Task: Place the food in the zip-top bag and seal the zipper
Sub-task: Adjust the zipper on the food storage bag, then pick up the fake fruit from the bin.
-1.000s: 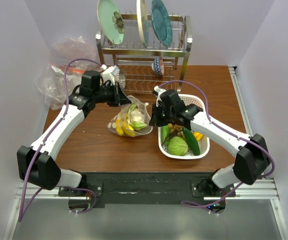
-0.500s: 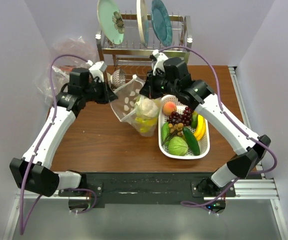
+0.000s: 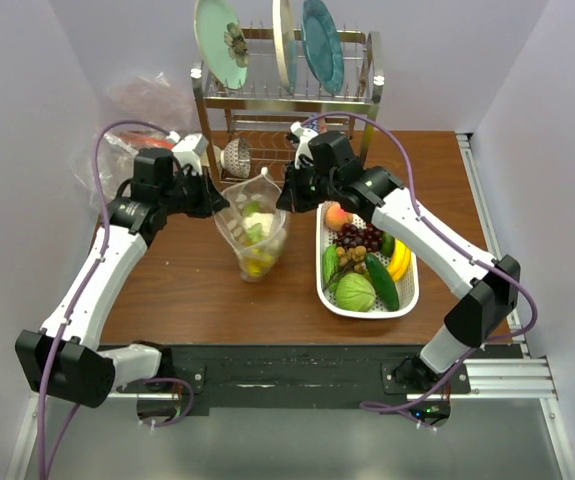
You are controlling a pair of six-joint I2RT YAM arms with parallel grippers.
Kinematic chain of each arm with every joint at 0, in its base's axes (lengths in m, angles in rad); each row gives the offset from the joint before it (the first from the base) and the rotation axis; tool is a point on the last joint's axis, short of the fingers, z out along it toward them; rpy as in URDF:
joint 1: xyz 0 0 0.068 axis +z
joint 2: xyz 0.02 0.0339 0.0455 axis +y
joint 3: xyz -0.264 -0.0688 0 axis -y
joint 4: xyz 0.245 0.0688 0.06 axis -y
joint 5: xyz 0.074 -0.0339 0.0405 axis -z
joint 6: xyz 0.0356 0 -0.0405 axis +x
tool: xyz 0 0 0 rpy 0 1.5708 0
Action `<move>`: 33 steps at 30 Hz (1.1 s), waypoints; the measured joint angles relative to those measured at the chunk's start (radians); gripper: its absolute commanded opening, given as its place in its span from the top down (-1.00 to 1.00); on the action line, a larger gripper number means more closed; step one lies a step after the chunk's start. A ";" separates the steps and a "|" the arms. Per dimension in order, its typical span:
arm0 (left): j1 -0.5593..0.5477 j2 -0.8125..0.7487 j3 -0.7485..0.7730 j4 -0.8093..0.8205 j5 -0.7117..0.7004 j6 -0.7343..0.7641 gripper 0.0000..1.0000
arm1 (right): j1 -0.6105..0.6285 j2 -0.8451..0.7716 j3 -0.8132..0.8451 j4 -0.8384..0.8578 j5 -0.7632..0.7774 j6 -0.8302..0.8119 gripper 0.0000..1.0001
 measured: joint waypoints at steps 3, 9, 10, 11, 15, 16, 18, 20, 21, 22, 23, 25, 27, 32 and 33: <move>0.000 0.008 -0.039 0.006 0.001 0.000 1.00 | 0.000 -0.011 -0.035 0.039 0.000 0.006 0.24; 0.000 0.005 -0.069 0.070 0.009 0.003 1.00 | -0.001 -0.079 -0.152 0.056 0.025 0.007 0.18; 0.000 0.005 -0.069 0.078 0.011 0.005 1.00 | -0.001 -0.094 -0.160 0.055 0.033 0.004 0.18; 0.000 0.005 -0.070 0.087 0.014 0.006 1.00 | -0.001 -0.117 -0.168 0.046 0.050 -0.002 0.18; 0.000 0.001 -0.071 0.111 0.030 0.007 1.00 | -0.001 -0.235 -0.206 0.013 0.115 -0.031 0.17; 0.000 0.000 -0.072 0.116 0.032 0.007 1.00 | -0.001 -0.263 -0.218 0.005 0.134 -0.036 0.17; 0.000 -0.004 -0.077 0.131 0.039 0.006 1.00 | -0.001 -0.329 -0.253 -0.023 0.180 -0.050 0.16; 0.000 -0.005 -0.078 0.140 0.049 0.006 1.00 | -0.005 -0.383 -0.291 -0.050 0.237 -0.056 0.16; 0.000 -0.005 -0.079 0.143 0.053 0.006 1.00 | -0.010 -0.402 -0.307 -0.067 0.256 -0.057 0.15; 0.000 -0.005 -0.079 0.145 0.058 0.006 1.00 | -0.018 -0.415 -0.323 -0.083 0.272 -0.057 0.15; 0.000 -0.005 -0.080 0.146 0.061 0.006 1.00 | -0.028 -0.424 -0.341 -0.099 0.294 -0.058 0.14; 0.000 -0.007 -0.083 0.152 0.064 0.006 1.00 | -0.042 -0.423 -0.365 -0.118 0.317 -0.059 -0.05; 0.000 -0.010 -0.090 0.163 0.067 0.006 1.00 | -0.056 -0.409 -0.393 -0.137 0.343 -0.061 -0.24; 0.000 -0.038 -0.119 0.184 0.068 0.006 0.97 | -0.087 -0.305 -0.394 -0.136 0.394 -0.075 -0.62; 0.000 -0.045 -0.123 0.185 0.068 0.006 0.97 | -0.096 -0.264 -0.386 -0.134 0.401 -0.084 -0.64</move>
